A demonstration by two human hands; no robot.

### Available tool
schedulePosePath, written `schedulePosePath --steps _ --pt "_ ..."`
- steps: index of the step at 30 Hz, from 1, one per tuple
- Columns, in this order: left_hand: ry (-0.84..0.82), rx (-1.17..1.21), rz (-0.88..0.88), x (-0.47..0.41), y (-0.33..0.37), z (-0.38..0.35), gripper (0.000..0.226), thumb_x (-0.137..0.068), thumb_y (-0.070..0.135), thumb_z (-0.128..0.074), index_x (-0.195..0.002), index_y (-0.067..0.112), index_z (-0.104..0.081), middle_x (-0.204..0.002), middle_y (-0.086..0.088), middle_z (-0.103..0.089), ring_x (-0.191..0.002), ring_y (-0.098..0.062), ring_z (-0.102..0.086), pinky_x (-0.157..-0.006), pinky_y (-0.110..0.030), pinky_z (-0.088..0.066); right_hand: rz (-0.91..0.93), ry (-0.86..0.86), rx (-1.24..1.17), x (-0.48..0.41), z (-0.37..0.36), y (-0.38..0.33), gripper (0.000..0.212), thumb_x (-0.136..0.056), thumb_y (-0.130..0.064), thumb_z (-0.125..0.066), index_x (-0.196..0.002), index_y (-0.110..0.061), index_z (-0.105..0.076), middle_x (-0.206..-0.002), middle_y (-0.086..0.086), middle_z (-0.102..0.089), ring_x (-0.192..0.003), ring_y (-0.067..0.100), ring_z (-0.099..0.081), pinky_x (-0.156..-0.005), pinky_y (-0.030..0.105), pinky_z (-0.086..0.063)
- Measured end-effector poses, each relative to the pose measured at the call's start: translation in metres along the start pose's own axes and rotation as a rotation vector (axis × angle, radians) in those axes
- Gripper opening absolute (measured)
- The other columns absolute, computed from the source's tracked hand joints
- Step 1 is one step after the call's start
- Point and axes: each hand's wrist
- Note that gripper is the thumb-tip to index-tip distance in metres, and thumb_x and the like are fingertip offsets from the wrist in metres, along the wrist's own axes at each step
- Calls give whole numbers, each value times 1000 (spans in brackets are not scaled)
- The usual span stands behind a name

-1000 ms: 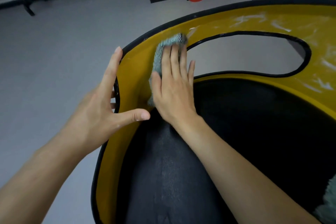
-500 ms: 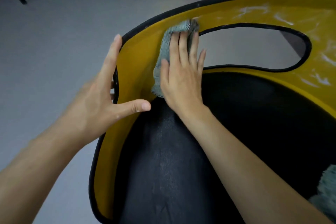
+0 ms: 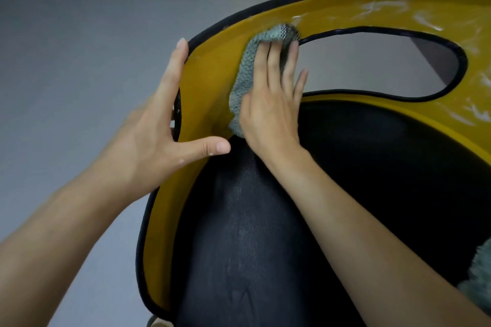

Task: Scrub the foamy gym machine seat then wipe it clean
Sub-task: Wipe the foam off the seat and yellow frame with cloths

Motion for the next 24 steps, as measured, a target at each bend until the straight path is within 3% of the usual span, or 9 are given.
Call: schedulePosePath --steps 2,5,8,13,17,21,24 --pt "-12 3 -7 -1 -1 2 120 -63 68 -72 -148 64 14 -161 28 -7 -147 -18 -32 -104 -32 -39 12 -14 -15 6 -3 -7 75 -92 -29 -27 -162 -9 -8 -170 12 -6 -156 36 7 -123 63 -4" --pt "-6 3 -26 0 -1 0 122 -65 67 -72 -150 61 14 -163 29 -6 -149 -15 -28 -115 -40 -37 149 -196 45 59 -27 -21 75 -92 -22 -40 -161 -10 -13 -169 12 -13 -156 36 8 -122 64 -9" --pt "12 12 -44 -3 0 -5 124 -66 66 -74 -153 55 14 -161 32 -1 -152 -12 -21 -120 -48 -32 208 -304 30 78 -35 -18 72 -90 -17 -38 -160 -11 -19 -167 9 -21 -156 34 11 -122 65 -5" --pt "17 -1 -23 -3 2 -4 124 -64 67 -73 -153 56 13 -159 35 1 -152 -14 -21 -119 -48 -32 47 -169 48 16 -3 -3 86 -96 -23 -51 -162 -13 3 -170 10 4 -154 34 18 -123 62 3" --pt "0 -6 -16 -4 0 0 123 -63 67 -73 -151 59 13 -165 24 -7 -149 -19 -28 -113 -43 -39 78 -95 14 11 6 -6 84 -93 -18 -53 -161 -10 -5 -170 13 -4 -156 34 7 -125 58 -5" --pt "14 14 -52 -8 -2 -1 122 -62 66 -74 -151 61 11 -151 46 -5 -147 -8 -25 -116 -44 -37 322 -184 14 49 -11 -23 80 -93 -18 -58 -160 -7 -16 -168 13 -17 -157 32 0 -125 56 -6" --pt "65 -37 -92 -13 -1 -5 115 -75 56 -73 -157 48 6 -163 29 -7 -147 4 -14 -120 -37 -28 239 -155 123 28 -6 -9 81 -95 -26 -56 -161 -7 -12 -168 14 -16 -157 30 -5 -125 56 -4"
Point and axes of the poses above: each hand's wrist, its own x-axis away from the middle knuckle, its own z-axis out of the back of the hand, y = z × x
